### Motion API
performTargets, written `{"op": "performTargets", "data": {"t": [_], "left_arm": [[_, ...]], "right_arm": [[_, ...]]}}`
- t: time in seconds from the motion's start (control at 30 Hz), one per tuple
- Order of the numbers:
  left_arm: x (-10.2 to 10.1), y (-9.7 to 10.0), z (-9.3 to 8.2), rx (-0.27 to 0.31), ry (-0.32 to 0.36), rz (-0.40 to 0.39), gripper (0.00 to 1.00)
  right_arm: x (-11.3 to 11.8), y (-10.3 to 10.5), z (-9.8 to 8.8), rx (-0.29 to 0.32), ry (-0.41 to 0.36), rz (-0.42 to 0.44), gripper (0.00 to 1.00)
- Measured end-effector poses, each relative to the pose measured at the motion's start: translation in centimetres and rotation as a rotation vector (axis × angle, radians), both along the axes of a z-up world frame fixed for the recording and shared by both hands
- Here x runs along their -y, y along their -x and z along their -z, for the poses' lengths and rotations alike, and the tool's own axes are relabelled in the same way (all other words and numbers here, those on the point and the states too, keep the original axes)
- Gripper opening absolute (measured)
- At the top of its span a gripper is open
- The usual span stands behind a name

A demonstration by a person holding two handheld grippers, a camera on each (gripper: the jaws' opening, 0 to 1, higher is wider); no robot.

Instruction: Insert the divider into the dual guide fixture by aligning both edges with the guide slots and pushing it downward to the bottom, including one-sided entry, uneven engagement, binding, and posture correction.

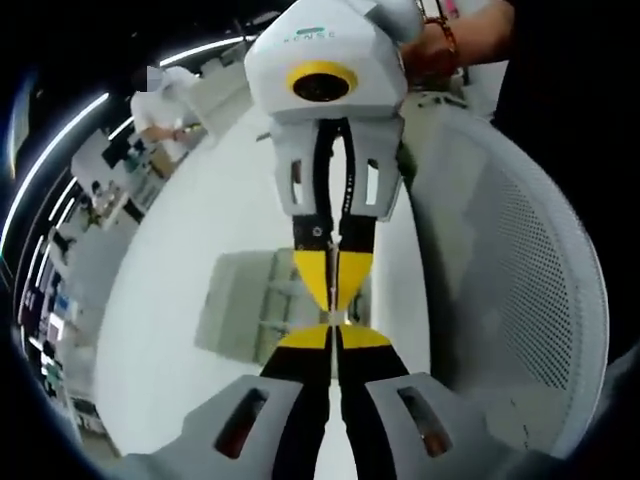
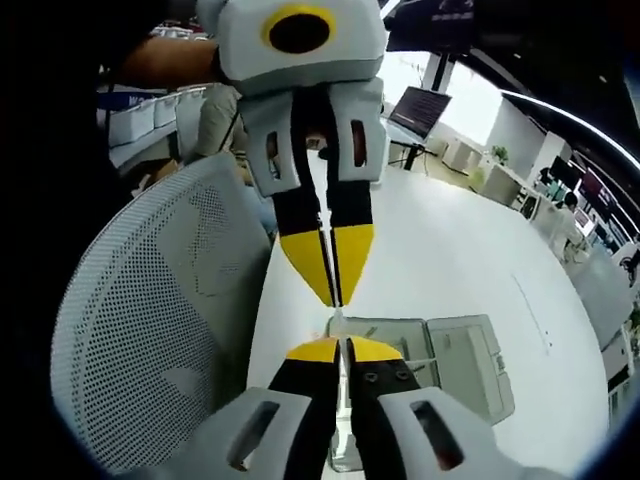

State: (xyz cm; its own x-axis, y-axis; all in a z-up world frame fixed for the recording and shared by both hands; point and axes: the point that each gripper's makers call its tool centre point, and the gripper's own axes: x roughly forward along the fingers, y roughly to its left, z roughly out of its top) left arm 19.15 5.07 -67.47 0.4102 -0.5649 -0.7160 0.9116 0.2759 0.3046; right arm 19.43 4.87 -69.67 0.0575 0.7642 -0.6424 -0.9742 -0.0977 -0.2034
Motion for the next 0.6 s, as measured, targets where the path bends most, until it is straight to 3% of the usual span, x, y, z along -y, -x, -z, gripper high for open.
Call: {"op": "performTargets", "data": {"t": [0.17,0.4,0.5,0.6], "left_arm": [[-0.1,-0.5,-0.3,0.006,0.004,-0.001,0.0],[-0.7,-1.5,-0.1,0.021,-0.03,0.0,0.0],[-0.9,-2.1,0.2,0.024,-0.049,0.002,0.0],[-0.9,-2.2,0.6,0.014,-0.063,0.011,0.0]], "right_arm": [[0.6,-0.7,-0.5,-0.008,-0.046,0.06,0.01],[1.5,-1.1,-0.8,-0.054,-0.097,0.169,0.17],[2.1,-1.2,-0.7,-0.099,-0.124,0.23,0.21],[2.9,-0.8,-0.3,-0.103,-0.119,0.242,0.2]]}}
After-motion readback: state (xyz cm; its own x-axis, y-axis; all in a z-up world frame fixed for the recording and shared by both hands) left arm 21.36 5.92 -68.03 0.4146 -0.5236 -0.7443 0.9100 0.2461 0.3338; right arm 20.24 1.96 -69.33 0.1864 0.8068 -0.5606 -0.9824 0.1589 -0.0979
